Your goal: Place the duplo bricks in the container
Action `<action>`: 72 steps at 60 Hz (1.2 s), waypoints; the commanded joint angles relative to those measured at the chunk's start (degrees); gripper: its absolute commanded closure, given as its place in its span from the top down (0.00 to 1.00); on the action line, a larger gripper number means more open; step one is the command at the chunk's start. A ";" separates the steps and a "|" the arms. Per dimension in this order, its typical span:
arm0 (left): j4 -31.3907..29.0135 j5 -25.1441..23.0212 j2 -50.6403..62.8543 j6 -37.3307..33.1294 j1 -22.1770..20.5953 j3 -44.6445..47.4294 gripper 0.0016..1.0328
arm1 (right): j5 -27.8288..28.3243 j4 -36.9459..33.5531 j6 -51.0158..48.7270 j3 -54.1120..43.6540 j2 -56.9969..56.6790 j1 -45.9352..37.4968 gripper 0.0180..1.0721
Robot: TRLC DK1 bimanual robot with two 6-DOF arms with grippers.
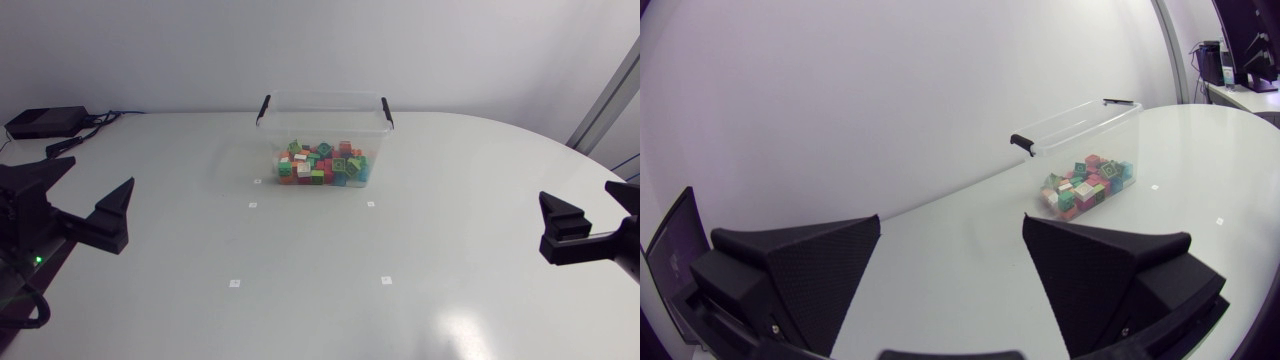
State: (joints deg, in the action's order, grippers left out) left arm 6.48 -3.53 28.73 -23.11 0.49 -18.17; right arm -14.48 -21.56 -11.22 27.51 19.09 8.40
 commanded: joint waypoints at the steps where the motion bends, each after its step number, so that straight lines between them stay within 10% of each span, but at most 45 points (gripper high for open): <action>1: -0.32 0.57 -2.90 0.56 0.39 2.58 0.96 | 0.72 1.17 -0.77 -3.03 -1.82 -0.97 0.95; 72: -6.48 3.53 -28.73 23.11 -0.49 18.17 0.96 | 14.48 21.56 11.22 -27.51 -19.09 -8.40 0.95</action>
